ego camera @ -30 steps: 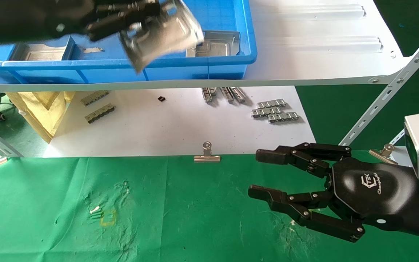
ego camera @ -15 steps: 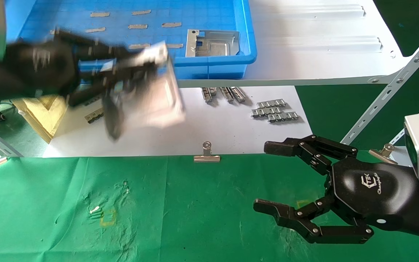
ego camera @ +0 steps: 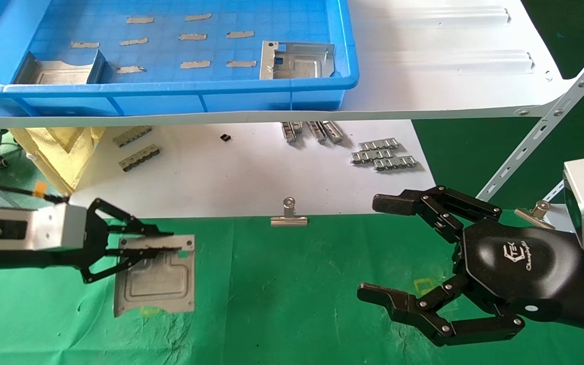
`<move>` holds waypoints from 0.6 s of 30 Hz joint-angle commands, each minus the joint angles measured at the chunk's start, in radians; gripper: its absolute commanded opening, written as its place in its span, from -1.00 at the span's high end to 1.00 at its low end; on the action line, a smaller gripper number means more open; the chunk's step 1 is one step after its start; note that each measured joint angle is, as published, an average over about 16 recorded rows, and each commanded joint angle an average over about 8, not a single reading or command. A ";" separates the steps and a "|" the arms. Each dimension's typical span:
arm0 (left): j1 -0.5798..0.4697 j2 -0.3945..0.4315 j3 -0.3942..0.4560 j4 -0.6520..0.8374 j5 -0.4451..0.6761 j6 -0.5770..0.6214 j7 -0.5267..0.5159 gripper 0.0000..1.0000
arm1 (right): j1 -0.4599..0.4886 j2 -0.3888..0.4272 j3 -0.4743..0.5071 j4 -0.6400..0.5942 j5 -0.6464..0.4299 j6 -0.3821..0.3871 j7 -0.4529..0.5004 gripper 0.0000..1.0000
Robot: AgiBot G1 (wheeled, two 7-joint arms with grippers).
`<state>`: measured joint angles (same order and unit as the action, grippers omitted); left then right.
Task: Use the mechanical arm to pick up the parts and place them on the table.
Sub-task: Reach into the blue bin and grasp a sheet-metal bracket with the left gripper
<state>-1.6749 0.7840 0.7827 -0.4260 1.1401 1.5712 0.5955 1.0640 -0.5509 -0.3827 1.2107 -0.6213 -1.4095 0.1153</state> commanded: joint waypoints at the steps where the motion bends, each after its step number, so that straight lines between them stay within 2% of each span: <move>1: -0.003 0.015 0.025 0.052 0.036 -0.006 0.048 1.00 | 0.000 0.000 0.000 0.000 0.000 0.000 0.000 -1.00; 6: -0.004 0.048 0.052 0.143 0.061 0.003 0.105 1.00 | 0.000 0.000 0.000 0.000 0.000 0.000 0.000 -1.00; 7: -0.004 0.053 0.057 0.156 0.064 0.005 0.113 0.95 | 0.000 0.000 0.000 0.000 0.000 0.000 0.000 -1.00; 8: -0.004 0.058 0.062 0.168 0.067 0.006 0.121 0.82 | 0.000 0.000 0.000 0.000 0.000 0.000 0.000 -1.00; 14: -0.012 0.083 0.086 0.235 0.087 -0.013 0.170 -0.68 | 0.000 0.000 0.000 0.000 0.000 0.000 0.000 -1.00; 15: -0.015 0.088 0.089 0.245 0.090 -0.018 0.180 -0.88 | 0.000 0.000 0.000 0.000 0.000 0.000 0.000 -1.00; 16: -0.018 0.092 0.091 0.256 0.094 -0.023 0.189 -1.00 | 0.000 0.000 0.000 0.000 0.000 0.000 0.000 -1.00; 18: -0.025 0.100 0.095 0.275 0.101 -0.030 0.206 -1.00 | 0.000 0.000 0.000 0.000 0.000 0.000 0.000 -1.00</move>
<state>-1.7005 0.8824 0.8749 -0.1560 1.2362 1.5520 0.7948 1.0640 -0.5509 -0.3827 1.2107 -0.6213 -1.4095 0.1153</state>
